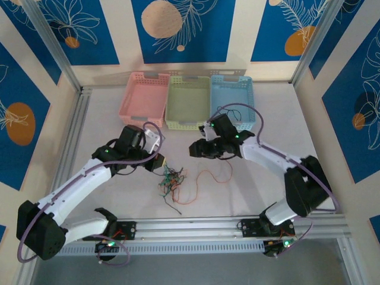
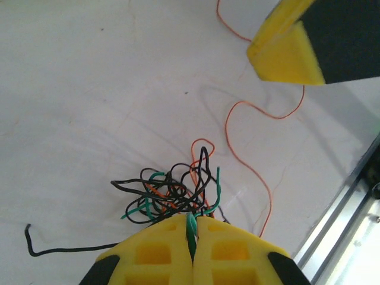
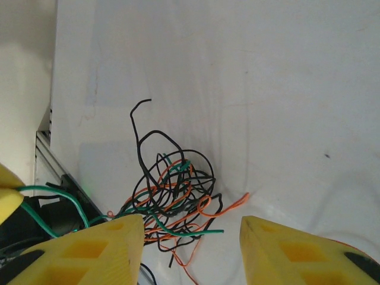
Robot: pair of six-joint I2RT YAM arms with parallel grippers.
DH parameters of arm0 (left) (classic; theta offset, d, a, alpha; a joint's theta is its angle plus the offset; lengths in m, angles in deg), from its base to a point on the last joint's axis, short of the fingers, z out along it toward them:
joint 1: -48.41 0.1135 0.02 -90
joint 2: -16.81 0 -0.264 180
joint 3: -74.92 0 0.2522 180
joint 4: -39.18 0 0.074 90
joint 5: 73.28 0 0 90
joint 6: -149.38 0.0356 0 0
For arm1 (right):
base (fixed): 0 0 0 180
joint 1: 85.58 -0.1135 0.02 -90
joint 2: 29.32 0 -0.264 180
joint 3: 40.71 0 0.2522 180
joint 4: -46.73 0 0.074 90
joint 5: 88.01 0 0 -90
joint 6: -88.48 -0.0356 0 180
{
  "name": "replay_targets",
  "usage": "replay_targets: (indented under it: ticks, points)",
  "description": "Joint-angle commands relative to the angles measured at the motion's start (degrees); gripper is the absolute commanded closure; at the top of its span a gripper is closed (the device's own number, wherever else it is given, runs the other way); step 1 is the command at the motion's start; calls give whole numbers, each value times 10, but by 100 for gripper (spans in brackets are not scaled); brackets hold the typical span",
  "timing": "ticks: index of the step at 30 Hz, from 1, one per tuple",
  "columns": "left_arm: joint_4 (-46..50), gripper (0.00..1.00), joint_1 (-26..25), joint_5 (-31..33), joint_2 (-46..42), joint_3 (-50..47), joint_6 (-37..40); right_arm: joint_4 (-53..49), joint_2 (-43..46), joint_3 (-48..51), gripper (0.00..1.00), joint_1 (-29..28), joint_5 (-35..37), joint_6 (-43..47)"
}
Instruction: Untangle the cables
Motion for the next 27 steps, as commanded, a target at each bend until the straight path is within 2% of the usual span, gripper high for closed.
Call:
replay_targets:
  ticks: [1, 12, 27]
  points:
    - [28, 100, -4, 21, -1, -1, 33, -31, -33, -35, 52, -19, -46, 9]
    - [17, 100, -3, 28, -3, -16, 35, -56, -115, -74, 51, -75, -32, -25]
    - [17, 100, -3, 29, -5, -20, 37, -69, -170, -112, 62, -100, -10, -30]
